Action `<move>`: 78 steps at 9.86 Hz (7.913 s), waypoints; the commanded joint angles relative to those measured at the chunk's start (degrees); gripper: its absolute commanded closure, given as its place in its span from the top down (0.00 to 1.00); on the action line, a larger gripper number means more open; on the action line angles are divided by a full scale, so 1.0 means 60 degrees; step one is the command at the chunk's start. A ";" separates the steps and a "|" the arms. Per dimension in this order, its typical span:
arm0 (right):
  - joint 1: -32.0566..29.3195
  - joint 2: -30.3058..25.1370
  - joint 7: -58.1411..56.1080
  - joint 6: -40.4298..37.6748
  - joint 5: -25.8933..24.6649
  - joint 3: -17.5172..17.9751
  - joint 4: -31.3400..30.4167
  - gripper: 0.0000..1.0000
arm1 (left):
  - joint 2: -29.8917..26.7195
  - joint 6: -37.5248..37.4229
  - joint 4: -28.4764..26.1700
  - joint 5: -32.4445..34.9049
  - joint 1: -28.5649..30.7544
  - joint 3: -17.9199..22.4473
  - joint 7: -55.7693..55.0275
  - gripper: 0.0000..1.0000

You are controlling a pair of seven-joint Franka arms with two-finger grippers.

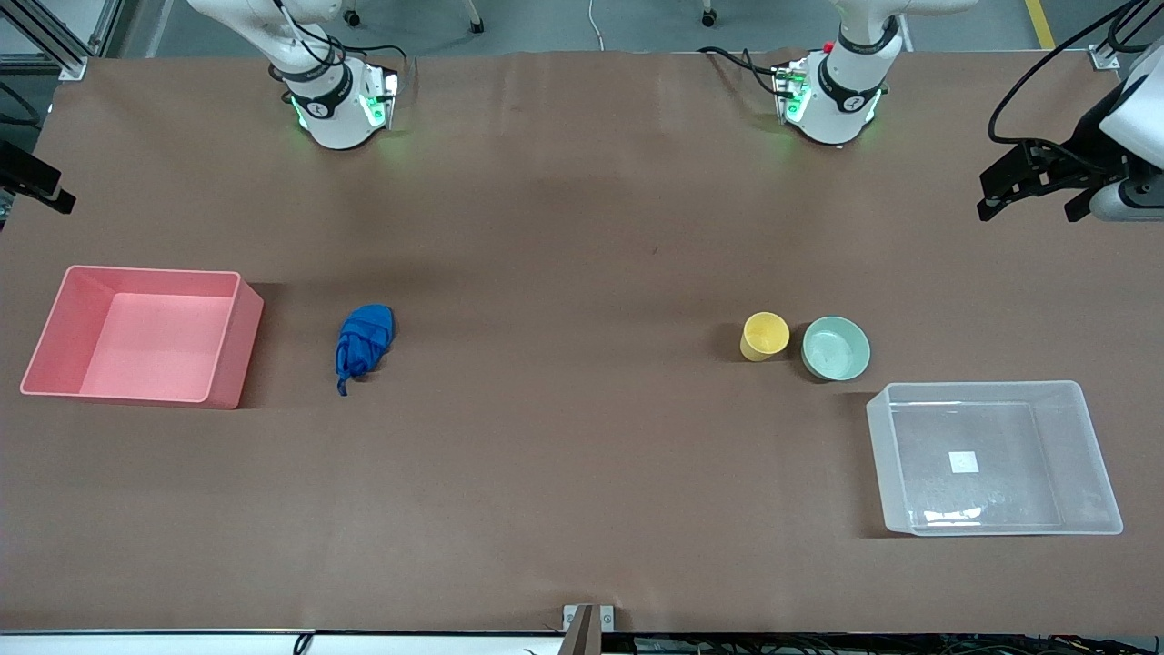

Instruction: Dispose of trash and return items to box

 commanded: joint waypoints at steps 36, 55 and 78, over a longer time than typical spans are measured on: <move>0.1265 0.2409 0.2559 0.3791 -0.1315 0.1502 -0.3268 0.01 | 0.3382 0.6417 -0.4102 -0.0139 0.1317 -0.0599 0.1259 0.02; -0.0582 0.3029 -0.4127 0.8491 -0.0393 -0.1722 -0.5330 1.00 | 0.8509 0.6833 0.1926 0.0184 0.2533 -0.0306 0.2608 0.04; -0.0230 0.0504 -0.0186 0.0029 0.0047 -0.0052 0.0797 1.00 | 0.0714 0.7792 -0.7122 -0.0769 0.2503 -0.3761 0.1055 0.85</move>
